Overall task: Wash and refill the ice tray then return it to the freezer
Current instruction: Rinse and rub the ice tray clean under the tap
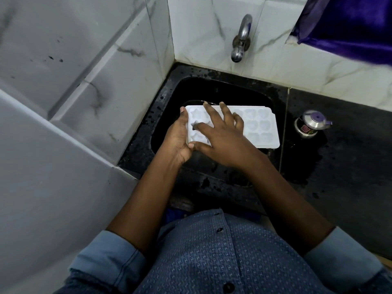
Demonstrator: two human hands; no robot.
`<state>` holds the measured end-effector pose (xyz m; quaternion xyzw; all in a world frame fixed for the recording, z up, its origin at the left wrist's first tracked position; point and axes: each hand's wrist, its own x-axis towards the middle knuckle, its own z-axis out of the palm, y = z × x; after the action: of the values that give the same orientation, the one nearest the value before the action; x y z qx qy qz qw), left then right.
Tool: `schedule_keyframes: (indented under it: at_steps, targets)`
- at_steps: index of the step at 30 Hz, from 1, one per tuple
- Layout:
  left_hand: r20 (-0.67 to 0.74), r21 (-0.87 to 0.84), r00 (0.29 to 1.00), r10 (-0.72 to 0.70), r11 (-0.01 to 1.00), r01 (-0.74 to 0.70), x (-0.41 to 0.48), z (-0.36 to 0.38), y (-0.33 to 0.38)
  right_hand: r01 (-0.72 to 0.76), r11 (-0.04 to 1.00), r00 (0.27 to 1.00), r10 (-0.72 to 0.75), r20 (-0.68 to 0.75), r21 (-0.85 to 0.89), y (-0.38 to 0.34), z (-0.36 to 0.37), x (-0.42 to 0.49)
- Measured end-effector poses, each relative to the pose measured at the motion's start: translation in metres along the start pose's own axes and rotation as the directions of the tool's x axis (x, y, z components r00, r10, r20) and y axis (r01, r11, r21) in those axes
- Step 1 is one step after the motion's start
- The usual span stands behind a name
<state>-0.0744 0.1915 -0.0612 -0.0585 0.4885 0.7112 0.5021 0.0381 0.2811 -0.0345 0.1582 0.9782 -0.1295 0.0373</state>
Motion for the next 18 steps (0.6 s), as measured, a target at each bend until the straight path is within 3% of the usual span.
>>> schedule_keyframes:
  at_steps: [5, 10, 18]
  targets:
    - [0.014, -0.025, 0.999, 0.03, 0.999, -0.03, 0.001, -0.005, 0.003, 0.097, 0.989, 0.986, -0.079, -0.149, 0.112, 0.005, -0.007, -0.006]
    - [0.023, -0.046, 0.999, 0.025, 0.999, -0.024, 0.008, -0.015, 0.005, 0.028, 0.984, 0.98, 0.008, -0.197, 0.179, 0.025, -0.019, -0.013]
    - [0.018, -0.051, 0.999, 0.052, 0.997, -0.051, 0.013, -0.013, 0.007, 0.059, 0.992, 0.998, -0.055, -0.039, 0.107, 0.013, -0.011, -0.017]
